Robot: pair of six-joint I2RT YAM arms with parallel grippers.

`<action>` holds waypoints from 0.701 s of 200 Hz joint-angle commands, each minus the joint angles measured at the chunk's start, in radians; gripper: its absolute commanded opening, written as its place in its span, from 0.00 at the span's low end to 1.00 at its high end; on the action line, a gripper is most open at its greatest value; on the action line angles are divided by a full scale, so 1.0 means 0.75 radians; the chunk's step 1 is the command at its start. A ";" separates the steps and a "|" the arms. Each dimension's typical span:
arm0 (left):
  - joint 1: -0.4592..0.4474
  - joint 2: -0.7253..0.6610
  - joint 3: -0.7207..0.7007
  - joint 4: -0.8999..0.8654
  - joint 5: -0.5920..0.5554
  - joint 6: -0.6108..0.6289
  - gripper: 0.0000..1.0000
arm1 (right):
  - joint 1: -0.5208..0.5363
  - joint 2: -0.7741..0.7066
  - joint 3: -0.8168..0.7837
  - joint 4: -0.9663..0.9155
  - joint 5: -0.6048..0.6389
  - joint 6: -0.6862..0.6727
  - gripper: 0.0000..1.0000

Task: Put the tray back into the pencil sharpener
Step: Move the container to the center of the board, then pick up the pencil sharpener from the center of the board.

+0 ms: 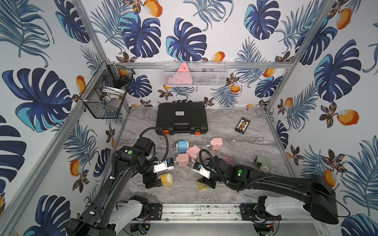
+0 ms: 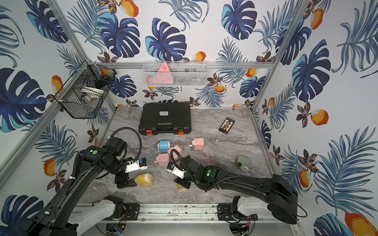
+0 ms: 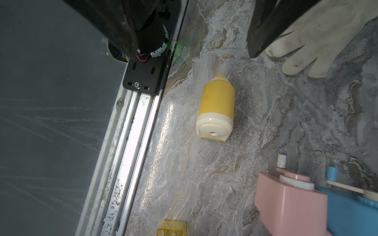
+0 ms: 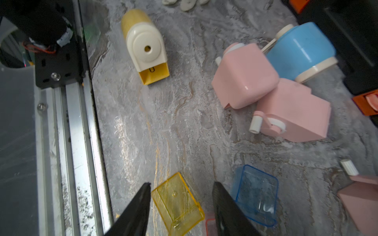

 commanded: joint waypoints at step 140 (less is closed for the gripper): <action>-0.020 0.164 -0.371 0.561 0.008 0.211 0.79 | 0.000 -0.252 -0.055 -0.011 0.221 0.262 0.56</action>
